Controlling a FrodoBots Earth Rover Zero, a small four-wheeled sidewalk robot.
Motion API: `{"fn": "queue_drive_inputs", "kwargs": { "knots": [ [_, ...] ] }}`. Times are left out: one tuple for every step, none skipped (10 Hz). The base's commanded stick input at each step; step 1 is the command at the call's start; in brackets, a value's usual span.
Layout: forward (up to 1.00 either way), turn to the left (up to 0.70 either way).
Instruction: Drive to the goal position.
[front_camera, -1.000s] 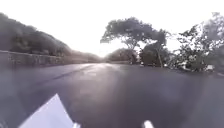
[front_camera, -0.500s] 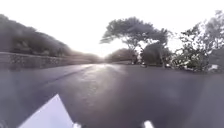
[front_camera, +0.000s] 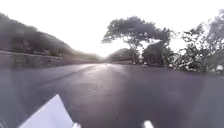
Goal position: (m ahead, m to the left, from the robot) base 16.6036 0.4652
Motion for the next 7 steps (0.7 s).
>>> {"fn": "queue_drive_inputs", "kwargs": {
  "knots": [
    [0.50,0.00],
    [0.50,0.00],
    [0.50,0.00],
    [0.50,0.00],
    [0.50,0.00],
    [0.50,0.00],
    [0.50,0.00]
  ]
}}
